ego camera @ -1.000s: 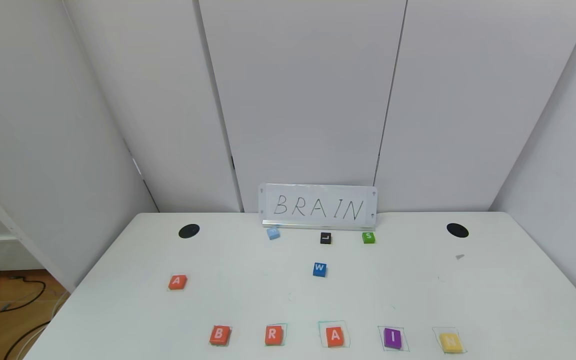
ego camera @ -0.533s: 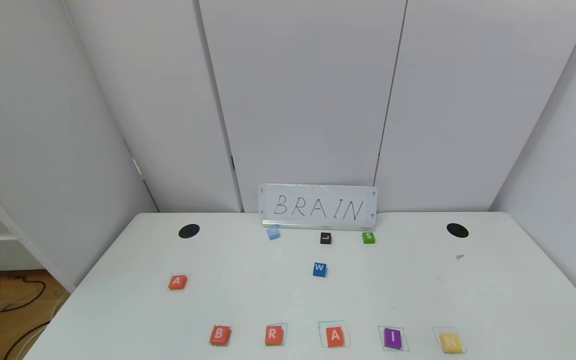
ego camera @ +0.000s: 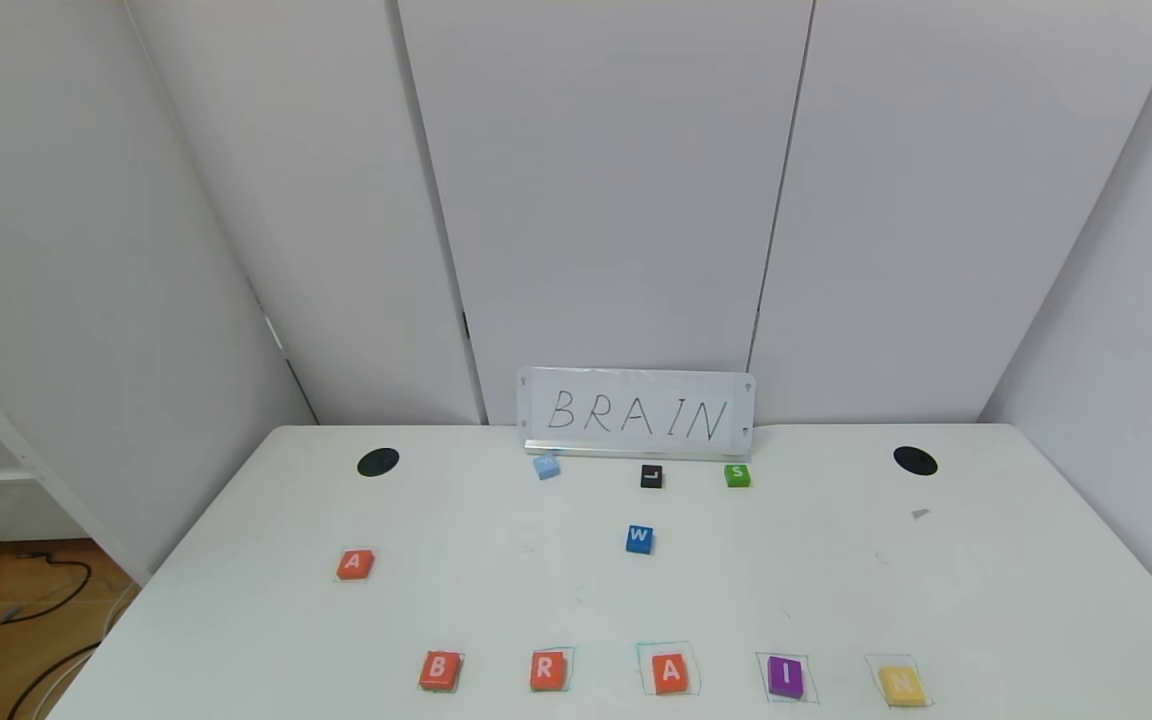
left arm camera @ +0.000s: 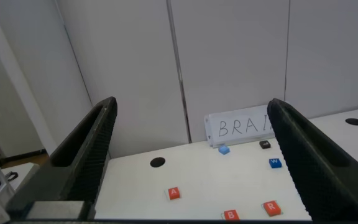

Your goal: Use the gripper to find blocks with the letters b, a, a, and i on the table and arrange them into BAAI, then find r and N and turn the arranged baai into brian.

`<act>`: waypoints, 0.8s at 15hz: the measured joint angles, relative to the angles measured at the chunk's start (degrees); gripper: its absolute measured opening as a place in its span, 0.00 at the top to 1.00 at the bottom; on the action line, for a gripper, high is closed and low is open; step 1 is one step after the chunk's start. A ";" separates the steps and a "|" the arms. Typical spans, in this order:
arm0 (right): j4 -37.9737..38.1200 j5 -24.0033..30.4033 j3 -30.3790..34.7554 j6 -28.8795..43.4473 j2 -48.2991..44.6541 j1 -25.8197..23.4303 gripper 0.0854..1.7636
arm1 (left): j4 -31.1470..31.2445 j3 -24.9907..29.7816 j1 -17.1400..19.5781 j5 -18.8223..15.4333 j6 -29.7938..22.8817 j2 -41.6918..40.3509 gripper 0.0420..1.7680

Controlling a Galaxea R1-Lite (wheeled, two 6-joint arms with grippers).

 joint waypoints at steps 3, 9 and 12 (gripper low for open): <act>-0.94 -0.04 0.46 -0.20 0.00 -0.01 0.03 | -0.77 0.33 0.00 0.50 -0.17 -0.88 0.03; -8.73 -0.20 24.17 -0.06 0.00 0.05 0.03 | -15.10 25.33 -0.28 5.12 -0.83 -5.06 0.03; -3.33 1.95 28.06 2.77 0.00 0.05 0.03 | -4.73 31.79 -0.32 6.77 1.91 -6.45 0.03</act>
